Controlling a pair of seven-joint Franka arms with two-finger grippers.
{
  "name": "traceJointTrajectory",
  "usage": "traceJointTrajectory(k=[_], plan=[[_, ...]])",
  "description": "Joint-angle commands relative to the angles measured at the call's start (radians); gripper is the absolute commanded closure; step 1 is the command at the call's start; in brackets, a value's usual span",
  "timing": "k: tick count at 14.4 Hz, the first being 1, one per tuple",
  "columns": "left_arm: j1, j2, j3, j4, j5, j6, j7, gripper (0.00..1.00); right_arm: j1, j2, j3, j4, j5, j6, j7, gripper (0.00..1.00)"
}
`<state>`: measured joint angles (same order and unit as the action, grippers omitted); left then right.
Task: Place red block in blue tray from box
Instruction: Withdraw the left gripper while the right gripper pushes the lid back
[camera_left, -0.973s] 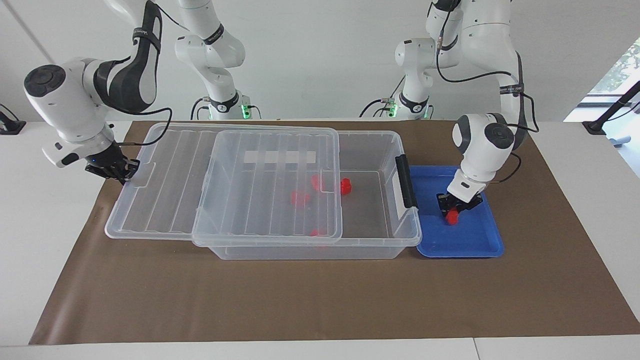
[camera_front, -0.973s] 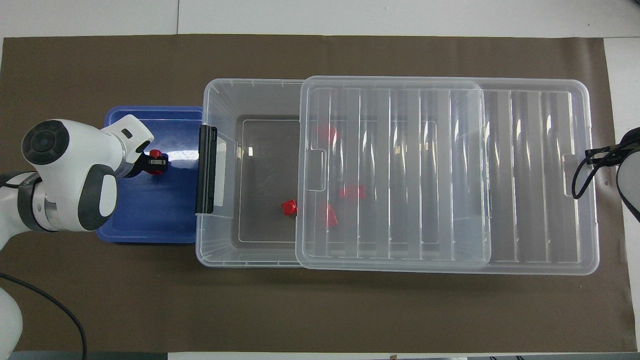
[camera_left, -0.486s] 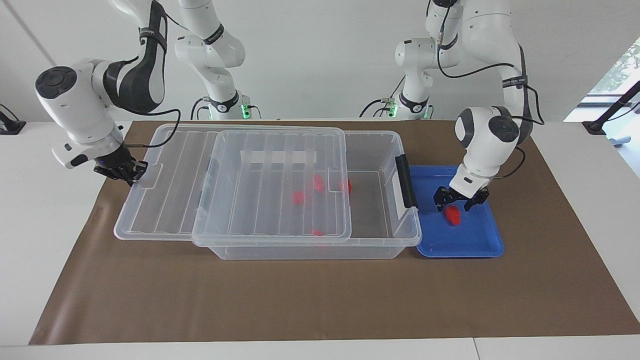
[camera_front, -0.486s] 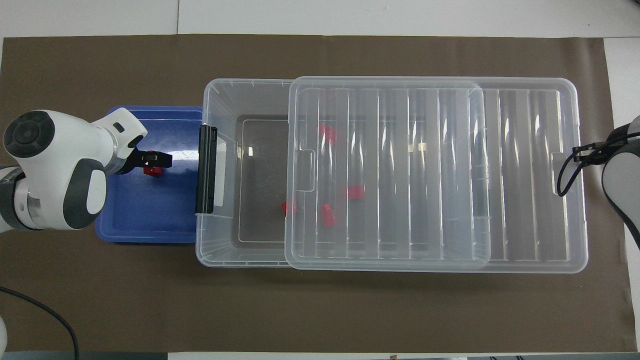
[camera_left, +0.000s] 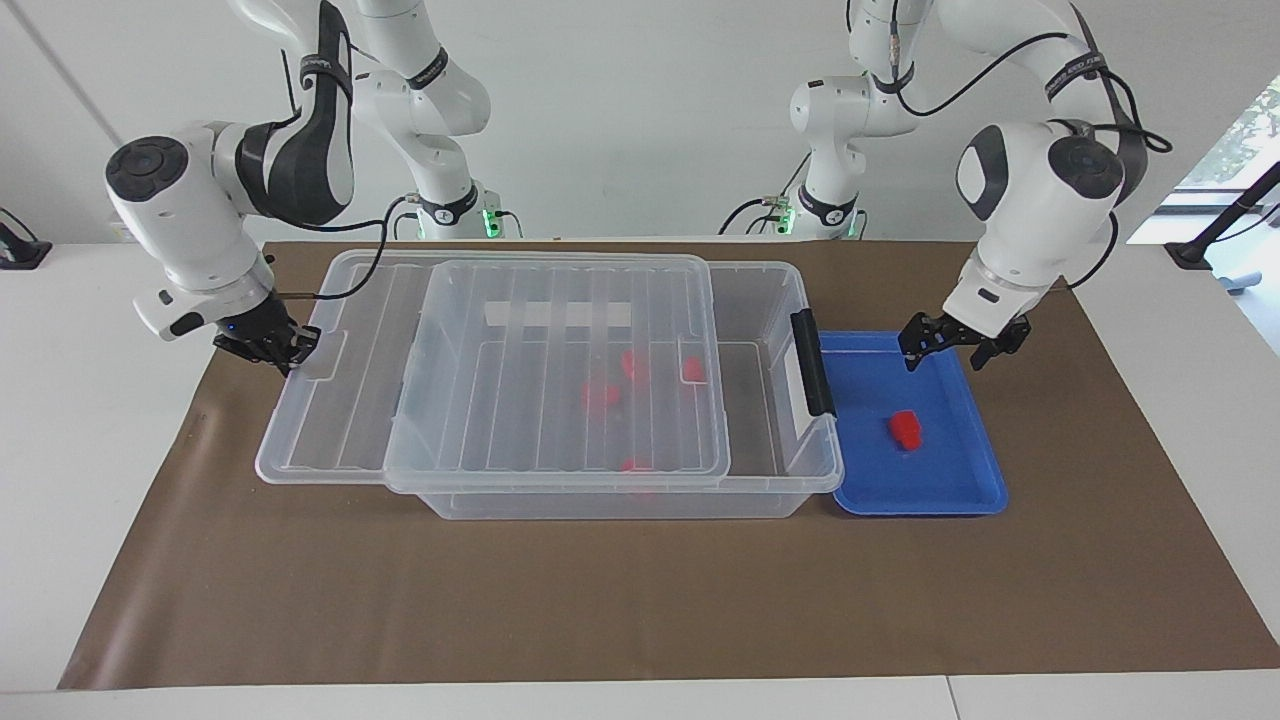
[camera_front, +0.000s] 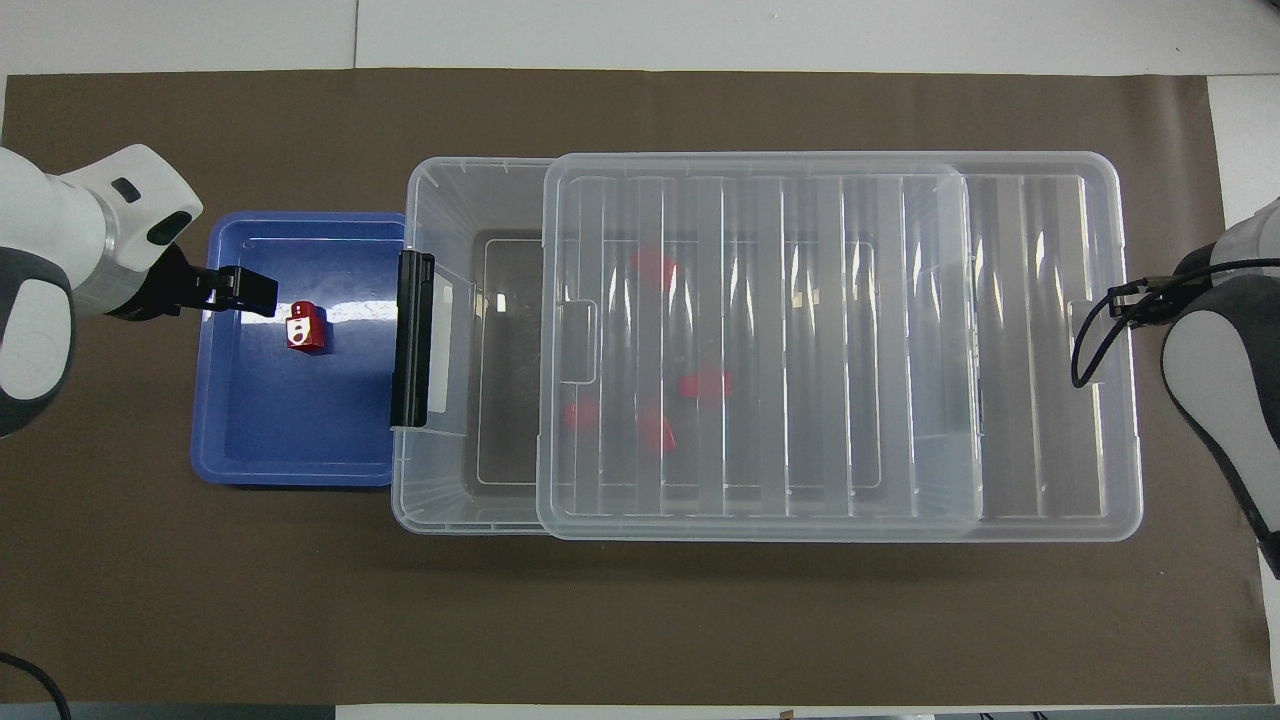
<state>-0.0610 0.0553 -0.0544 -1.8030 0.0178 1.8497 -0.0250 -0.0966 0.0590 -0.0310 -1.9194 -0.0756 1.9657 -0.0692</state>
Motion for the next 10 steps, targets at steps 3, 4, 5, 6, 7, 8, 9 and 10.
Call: traceJointTrajectory(k=[3,4,5,6,7,8,9,10], plan=[[0.009,0.005,-0.007,0.192,0.007,-0.251,0.011,0.0,-0.003,-0.025,0.023,-0.03,-0.012,0.001,0.051,1.0],[0.009,-0.005,-0.004,0.201,0.002,-0.28,0.011,0.0,-0.003,-0.027,0.025,-0.03,-0.012,0.001,0.055,1.0],[0.009,-0.015,0.002,0.214,-0.019,-0.311,0.011,0.0,-0.005,-0.027,0.031,-0.03,-0.012,0.001,0.061,1.0],[0.01,-0.032,0.004,0.223,-0.039,-0.338,0.011,0.0,-0.005,-0.027,0.036,-0.03,-0.012,0.001,0.068,1.0],[0.009,-0.061,0.002,0.218,-0.041,-0.36,0.011,0.0,-0.003,-0.027,0.039,-0.03,-0.012,0.001,0.08,1.0],[0.009,-0.099,0.001,0.199,-0.042,-0.372,0.01,0.0,-0.003,-0.027,0.042,-0.03,-0.012,0.001,0.091,1.0],[0.009,-0.115,0.001,0.173,-0.042,-0.376,0.004,0.0,-0.005,-0.027,0.052,-0.03,-0.012,0.001,0.095,1.0],[0.01,-0.13,0.001,0.16,-0.042,-0.374,0.007,0.0,-0.003,-0.027,0.054,-0.03,-0.012,0.001,0.1,1.0]])
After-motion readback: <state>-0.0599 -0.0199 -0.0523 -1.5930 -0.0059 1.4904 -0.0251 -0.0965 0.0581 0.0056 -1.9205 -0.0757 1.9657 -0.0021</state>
